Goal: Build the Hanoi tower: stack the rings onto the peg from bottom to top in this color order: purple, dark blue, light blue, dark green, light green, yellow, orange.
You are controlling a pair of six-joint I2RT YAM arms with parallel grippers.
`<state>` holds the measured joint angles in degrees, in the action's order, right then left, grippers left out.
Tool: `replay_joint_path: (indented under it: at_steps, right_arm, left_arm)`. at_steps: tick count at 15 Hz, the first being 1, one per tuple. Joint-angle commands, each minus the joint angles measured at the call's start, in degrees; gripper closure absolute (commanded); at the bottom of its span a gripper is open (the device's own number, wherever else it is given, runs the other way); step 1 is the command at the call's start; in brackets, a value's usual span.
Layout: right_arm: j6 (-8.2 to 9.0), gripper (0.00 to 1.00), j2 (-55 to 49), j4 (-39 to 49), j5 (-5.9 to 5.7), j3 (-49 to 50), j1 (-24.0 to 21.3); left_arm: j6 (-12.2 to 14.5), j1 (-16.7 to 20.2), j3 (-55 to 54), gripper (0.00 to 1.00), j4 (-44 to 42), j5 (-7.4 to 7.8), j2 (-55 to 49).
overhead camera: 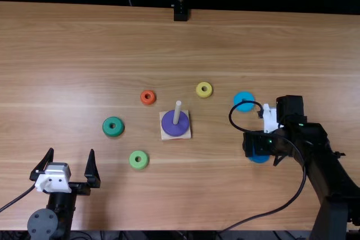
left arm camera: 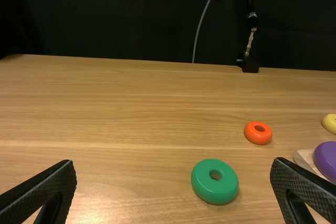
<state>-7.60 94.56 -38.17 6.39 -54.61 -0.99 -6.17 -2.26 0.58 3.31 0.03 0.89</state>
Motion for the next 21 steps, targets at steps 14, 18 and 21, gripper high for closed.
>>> replay_joint_path:
  at_steps: [14, 18, 21]
  right_arm:
    - [-0.31, 0.69, 3.26, 0.04, 0.04, -0.15, 0.82]
    - [-0.42, 1.00, 3.17, -0.91, 0.15, -1.29, 0.73]
    - [-0.10, 1.00, 3.17, -5.87, 0.25, -7.88, 1.08]
  left_arm:
    - [0.27, -0.29, -0.58, 0.00, 1.54, -0.67, -0.89]
    - [0.27, -0.29, -0.58, 0.00, 1.54, -0.67, -0.89]
    - [0.27, -0.29, -0.58, 0.00, 1.54, -0.67, -0.89]
